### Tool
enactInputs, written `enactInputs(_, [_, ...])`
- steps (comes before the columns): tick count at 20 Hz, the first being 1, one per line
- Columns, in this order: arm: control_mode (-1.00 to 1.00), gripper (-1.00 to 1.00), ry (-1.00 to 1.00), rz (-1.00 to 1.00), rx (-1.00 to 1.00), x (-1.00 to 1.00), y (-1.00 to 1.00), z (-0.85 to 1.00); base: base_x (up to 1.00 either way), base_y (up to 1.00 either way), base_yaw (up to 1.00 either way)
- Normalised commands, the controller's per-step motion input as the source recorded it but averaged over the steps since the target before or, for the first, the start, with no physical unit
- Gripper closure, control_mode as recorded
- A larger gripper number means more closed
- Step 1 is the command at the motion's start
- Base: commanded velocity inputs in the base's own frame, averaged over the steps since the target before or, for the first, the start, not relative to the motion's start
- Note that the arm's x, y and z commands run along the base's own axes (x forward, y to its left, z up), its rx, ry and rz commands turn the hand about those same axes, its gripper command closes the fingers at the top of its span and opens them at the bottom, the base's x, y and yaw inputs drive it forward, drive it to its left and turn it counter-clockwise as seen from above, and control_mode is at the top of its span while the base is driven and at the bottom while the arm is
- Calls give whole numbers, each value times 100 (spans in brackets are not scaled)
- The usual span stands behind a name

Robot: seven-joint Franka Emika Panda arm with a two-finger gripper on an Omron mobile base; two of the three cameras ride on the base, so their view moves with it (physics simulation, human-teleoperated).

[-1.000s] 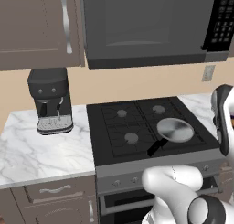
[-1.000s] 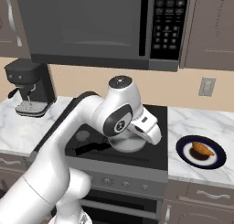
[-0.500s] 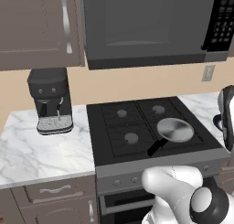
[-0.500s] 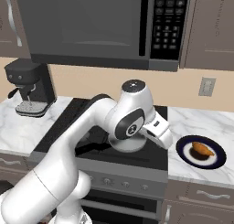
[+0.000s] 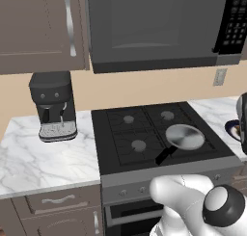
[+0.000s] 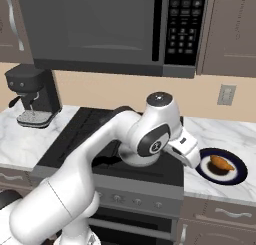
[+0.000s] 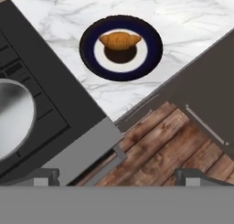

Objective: Pick the croissant and place it on the pan. Then turn on the stove to warm the croissant.

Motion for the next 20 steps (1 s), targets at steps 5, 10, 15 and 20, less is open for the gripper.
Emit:
enactInputs(5, [-100, -100, 0, -3, 1, 0, -21, -11, 0, 0, 0])
enactInputs(10, [-100, -100, 0, 0, 2, 0, -18, -6, 0, 0, 0])
enactInputs(15, [-100, -100, 2, 1, 1, 7, -12, -6, 0, 0, 0])
enactInputs(20, [-100, -100, 0, 2, 0, 16, -7, -1, 0, 0, 0])
